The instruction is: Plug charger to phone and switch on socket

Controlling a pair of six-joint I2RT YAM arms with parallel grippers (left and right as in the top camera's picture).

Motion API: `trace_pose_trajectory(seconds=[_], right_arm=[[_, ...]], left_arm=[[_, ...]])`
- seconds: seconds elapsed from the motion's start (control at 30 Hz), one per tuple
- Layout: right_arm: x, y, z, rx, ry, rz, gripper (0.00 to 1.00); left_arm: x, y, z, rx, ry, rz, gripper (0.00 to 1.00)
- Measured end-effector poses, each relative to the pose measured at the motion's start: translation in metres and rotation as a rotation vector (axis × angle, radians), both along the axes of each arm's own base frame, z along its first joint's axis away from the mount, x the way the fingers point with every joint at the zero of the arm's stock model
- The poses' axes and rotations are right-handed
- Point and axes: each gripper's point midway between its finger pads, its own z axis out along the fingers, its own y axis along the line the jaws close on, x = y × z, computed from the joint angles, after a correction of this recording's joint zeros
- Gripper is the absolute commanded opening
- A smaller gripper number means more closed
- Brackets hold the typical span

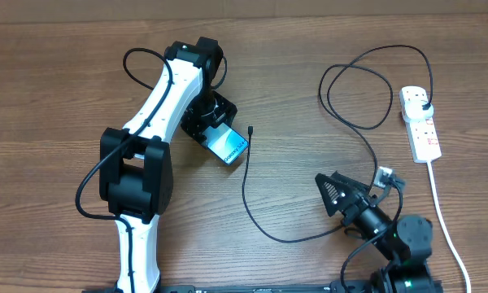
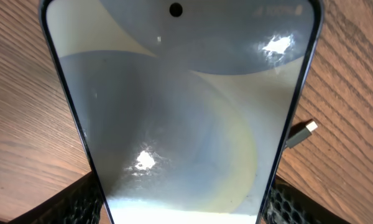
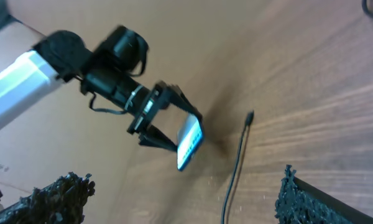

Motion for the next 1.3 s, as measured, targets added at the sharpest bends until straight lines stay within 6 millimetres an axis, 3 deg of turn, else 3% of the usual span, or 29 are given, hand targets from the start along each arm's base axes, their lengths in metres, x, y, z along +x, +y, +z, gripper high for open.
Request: trace_pose_trajectory(seconds=[0.2, 0.43, 0.7, 0.73, 0.83, 1.1, 1.3], right_arm=[[0.014, 0.008, 0.006, -0.002, 0.105, 0.044, 1.00], [0.035, 0.025, -0.012, 0.010, 0.305, 0.145, 1.00], [0.069, 0.041, -0.024, 0.103, 0.389, 0.207, 1.00], [0.074, 0.042, -0.025, 0.124, 0.394, 0.202, 0.93], [0.086, 0.045, -0.029, 0.170, 0.401, 0.202, 0.87], [0.081, 0.071, -0.060, 0.144, 0.465, 0.258, 0.86], [0.076, 0.088, -0.062, 0.091, 0.430, 0.282, 0.73]], left_arm=[[0.002, -0.006, 0.000, -0.007, -0.011, 0.009, 0.58], [0.002, -0.015, 0.001, -0.028, -0.007, 0.051, 0.61], [0.002, -0.028, 0.004, -0.099, 0.014, 0.102, 0.61], [0.002, -0.029, 0.004, -0.103, 0.018, 0.113, 0.61], [0.001, -0.031, 0.005, -0.109, 0.029, 0.139, 0.61], [-0.003, -0.036, 0.007, -0.130, 0.064, 0.186, 0.61], [-0.008, -0.041, 0.008, -0.130, 0.078, 0.185, 0.61]])
